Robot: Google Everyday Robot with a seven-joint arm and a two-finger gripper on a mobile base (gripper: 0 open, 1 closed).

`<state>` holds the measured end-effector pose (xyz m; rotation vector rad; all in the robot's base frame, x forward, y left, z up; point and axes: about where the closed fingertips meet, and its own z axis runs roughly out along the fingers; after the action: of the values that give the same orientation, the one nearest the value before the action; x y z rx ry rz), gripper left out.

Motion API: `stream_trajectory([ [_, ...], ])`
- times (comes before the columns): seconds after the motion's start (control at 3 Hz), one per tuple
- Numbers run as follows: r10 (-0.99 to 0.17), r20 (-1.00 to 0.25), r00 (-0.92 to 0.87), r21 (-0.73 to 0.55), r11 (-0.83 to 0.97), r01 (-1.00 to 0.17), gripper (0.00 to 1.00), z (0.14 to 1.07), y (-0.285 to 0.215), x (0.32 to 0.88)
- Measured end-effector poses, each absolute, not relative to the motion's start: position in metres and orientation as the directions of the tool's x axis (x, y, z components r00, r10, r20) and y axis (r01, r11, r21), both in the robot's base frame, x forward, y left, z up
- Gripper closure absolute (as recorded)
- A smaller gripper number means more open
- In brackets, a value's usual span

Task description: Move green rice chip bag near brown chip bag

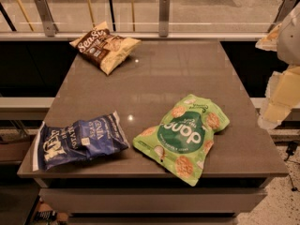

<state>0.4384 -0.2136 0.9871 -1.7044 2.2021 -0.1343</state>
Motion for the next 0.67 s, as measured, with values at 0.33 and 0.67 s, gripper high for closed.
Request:
stream_trajectory([
  [0.33,-0.953,-0.217,-0.214,-0.286,0.271,-0.919,0.0,0.9872,-0.2136,0.4384],
  [0.67,-0.961,-0.226,-0.159,-0.289,0.222,-0.931,0.0,0.9902,-0.2106,0.4386],
])
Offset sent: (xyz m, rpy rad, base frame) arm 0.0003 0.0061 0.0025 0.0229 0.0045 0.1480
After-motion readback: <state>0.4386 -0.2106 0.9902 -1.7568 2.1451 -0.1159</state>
